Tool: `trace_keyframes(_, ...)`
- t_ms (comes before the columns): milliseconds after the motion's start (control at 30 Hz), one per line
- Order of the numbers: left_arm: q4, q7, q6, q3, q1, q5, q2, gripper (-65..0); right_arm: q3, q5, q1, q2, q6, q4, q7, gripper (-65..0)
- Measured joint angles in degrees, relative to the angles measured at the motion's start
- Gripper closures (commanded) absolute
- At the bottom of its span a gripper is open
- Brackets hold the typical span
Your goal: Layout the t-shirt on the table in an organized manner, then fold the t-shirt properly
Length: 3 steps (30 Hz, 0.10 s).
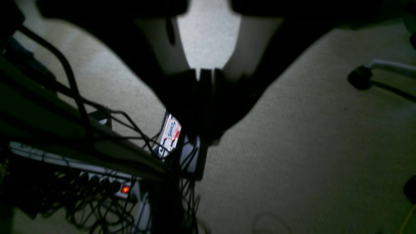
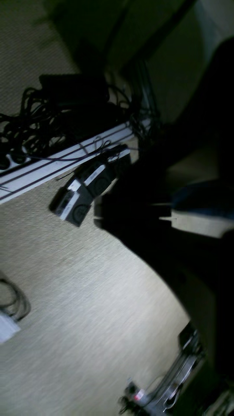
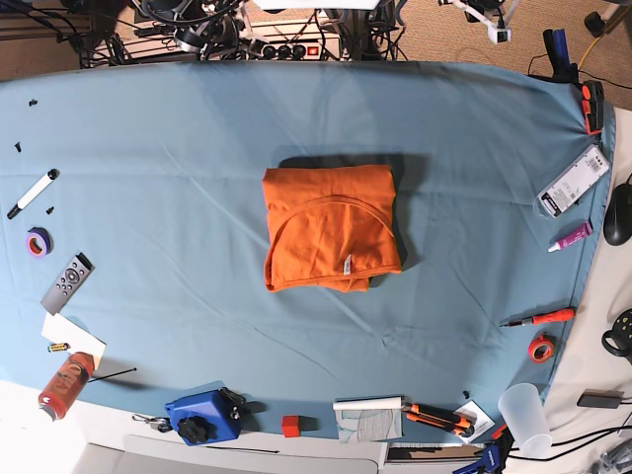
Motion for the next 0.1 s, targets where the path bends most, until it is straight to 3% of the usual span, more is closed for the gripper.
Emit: trace_keyframes(100,0.83,0.02,-0.02,0.00,0.00,-0.04,0.72,0.0,0.00,3.54,0.09,0.02,0.00,0.00,0.00,0.0)
